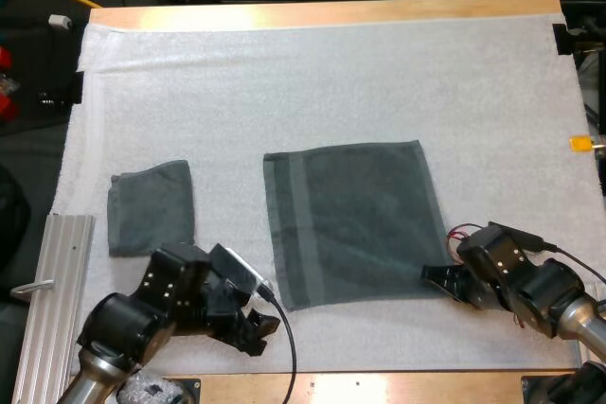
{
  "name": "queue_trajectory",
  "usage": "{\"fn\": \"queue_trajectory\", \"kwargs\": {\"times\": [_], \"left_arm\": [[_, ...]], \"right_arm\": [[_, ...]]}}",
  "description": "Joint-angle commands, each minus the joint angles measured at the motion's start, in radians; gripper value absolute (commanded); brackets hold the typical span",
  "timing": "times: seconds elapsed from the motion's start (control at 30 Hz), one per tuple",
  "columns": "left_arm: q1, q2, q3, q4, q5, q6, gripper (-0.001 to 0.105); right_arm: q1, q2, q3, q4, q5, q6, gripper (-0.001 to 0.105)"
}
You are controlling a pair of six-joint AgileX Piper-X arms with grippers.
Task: Pick towel from pile, fold and stack
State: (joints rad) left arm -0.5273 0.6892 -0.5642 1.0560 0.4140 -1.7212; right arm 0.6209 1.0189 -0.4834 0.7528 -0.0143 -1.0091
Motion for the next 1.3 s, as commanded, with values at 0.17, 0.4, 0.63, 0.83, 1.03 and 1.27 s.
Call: {"fn": "queue_trajectory", "kwargs": {"times": [0.17,0.4,0.63,0.83,1.03,1.27], "left_arm": [[-0.201,0.076,-0.004,-0.074,-0.176,-0.005,0.061],[-0.387,0.289,-0.021,-0.144,-0.308,-0.005,0.057],[-0.404,0.540,-0.078,-0.171,-0.426,-0.029,0.057],[-0.404,0.701,-0.119,-0.200,-0.425,-0.029,0.057],[-0.404,0.764,-0.158,-0.202,-0.425,-0.031,0.055],[-0.404,0.763,-0.163,-0.210,-0.425,-0.031,0.030]], "right_arm": [[-0.001,-0.005,-0.002,0.016,0.003,-0.009,0.000],[-0.001,-0.005,-0.002,0.016,0.003,-0.009,0.000],[-0.001,-0.005,-0.002,0.016,0.003,-0.009,0.000],[-0.001,-0.005,-0.002,0.016,0.003,-0.009,0.000],[-0.001,-0.005,-0.002,0.016,0.003,-0.009,0.000],[-0.001,-0.005,-0.002,0.016,0.003,-0.009,0.000]]}}
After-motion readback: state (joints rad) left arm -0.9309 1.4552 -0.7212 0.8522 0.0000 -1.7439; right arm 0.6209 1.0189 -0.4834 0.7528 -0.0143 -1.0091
